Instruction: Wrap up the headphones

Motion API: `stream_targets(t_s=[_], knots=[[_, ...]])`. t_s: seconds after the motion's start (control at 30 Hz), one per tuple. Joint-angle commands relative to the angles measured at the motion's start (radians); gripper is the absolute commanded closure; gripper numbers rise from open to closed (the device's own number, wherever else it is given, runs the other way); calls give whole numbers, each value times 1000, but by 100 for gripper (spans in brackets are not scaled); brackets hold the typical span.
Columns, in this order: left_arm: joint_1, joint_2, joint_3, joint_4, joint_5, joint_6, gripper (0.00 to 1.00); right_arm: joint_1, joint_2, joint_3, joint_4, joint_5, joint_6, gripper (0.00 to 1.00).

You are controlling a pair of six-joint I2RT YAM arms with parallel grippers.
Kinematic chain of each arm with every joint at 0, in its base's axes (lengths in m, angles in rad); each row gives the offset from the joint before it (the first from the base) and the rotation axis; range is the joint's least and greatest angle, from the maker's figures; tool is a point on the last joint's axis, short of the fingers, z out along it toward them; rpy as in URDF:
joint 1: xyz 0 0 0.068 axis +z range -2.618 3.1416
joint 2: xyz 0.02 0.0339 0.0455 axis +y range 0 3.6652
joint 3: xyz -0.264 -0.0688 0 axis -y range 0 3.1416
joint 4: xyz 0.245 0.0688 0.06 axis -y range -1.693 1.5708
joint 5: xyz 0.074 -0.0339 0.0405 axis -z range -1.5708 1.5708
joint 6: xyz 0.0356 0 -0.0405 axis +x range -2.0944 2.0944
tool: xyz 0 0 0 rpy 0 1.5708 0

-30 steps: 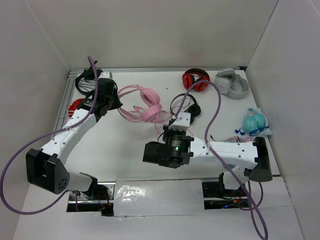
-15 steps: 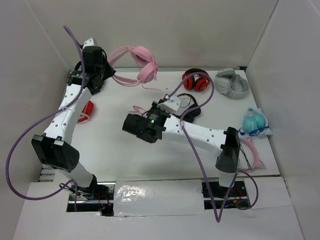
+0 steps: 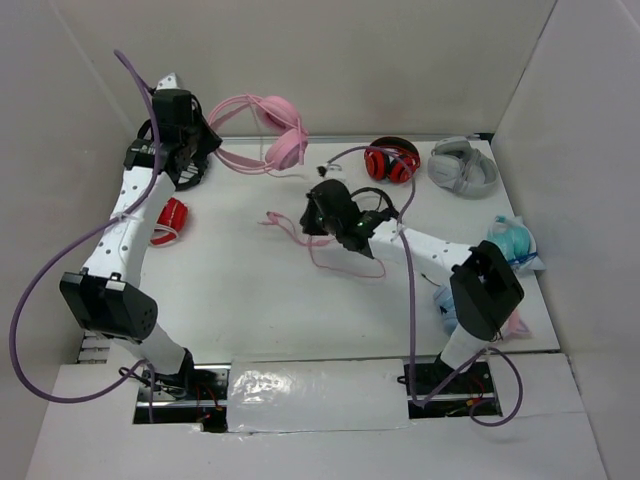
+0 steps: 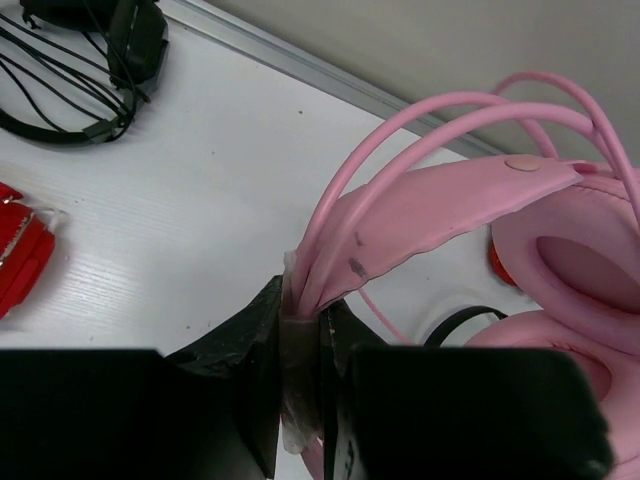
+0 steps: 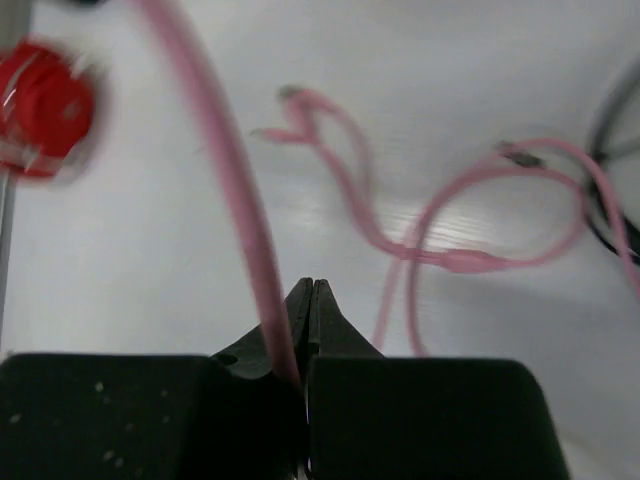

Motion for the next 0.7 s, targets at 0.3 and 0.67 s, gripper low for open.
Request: stream_targets(t_s=[0.3, 0.67], knots=[[32, -39, 80, 77, -26, -43, 100, 323, -362, 42, 102, -218, -681, 100], [29, -221, -282, 227, -1, 3, 100, 311, -491, 293, -202, 211, -942, 100]])
